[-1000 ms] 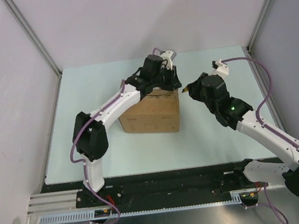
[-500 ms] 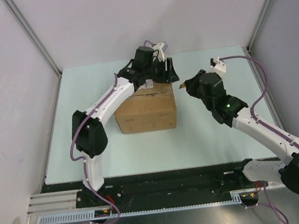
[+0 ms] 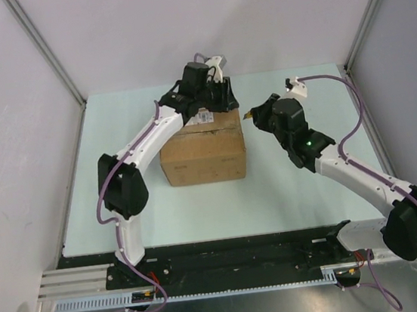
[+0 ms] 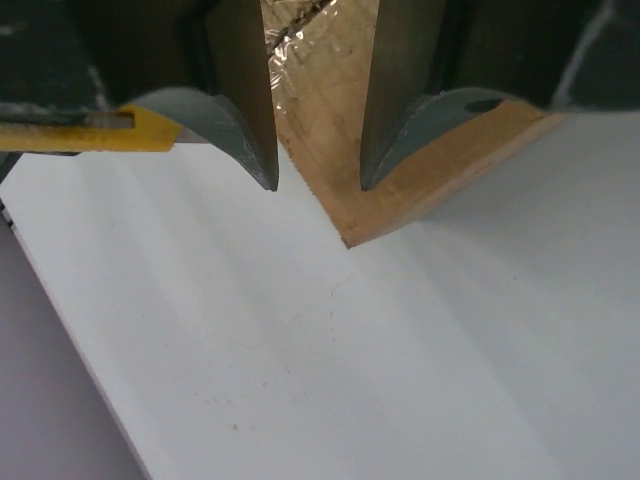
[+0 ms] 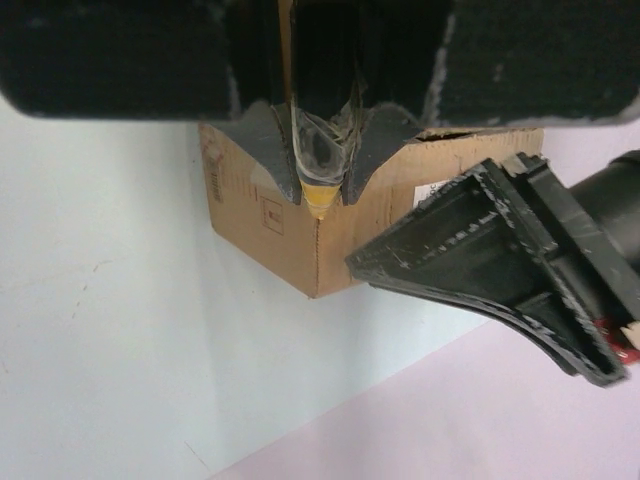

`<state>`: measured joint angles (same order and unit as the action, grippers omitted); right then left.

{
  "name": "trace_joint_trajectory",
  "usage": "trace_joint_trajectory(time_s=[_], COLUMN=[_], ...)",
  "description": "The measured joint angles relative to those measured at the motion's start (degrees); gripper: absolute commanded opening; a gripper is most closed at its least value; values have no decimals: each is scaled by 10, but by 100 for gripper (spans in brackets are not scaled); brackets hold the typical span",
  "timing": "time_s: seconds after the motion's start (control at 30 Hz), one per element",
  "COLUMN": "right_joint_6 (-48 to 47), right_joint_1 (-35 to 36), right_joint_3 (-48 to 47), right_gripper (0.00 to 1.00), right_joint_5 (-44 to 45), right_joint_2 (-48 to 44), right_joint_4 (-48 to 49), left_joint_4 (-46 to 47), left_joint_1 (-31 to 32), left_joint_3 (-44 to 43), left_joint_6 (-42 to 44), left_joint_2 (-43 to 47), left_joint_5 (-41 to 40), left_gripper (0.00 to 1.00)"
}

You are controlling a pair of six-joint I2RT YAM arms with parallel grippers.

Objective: Unpack the express box

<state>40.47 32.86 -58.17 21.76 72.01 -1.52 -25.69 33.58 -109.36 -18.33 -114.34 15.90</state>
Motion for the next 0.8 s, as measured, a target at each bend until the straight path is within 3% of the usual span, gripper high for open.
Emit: trace_joint_trajectory(time_s=[0.37, 0.8], right_joint_6=[-11, -20], right_joint_1=[-3, -6], right_joint_3=[0, 0], right_gripper=[0, 0], right_joint_5=[-5, -16], right_joint_2=[37, 56], right_joint_4=[44, 63], left_joint_4=[19, 56], left_joint_1=[0, 0], left_joint_3=[46, 83], left_joint_6=[4, -7], left_joint_2=[2, 18], left_joint_5=[-28, -47], left_gripper=[30, 28])
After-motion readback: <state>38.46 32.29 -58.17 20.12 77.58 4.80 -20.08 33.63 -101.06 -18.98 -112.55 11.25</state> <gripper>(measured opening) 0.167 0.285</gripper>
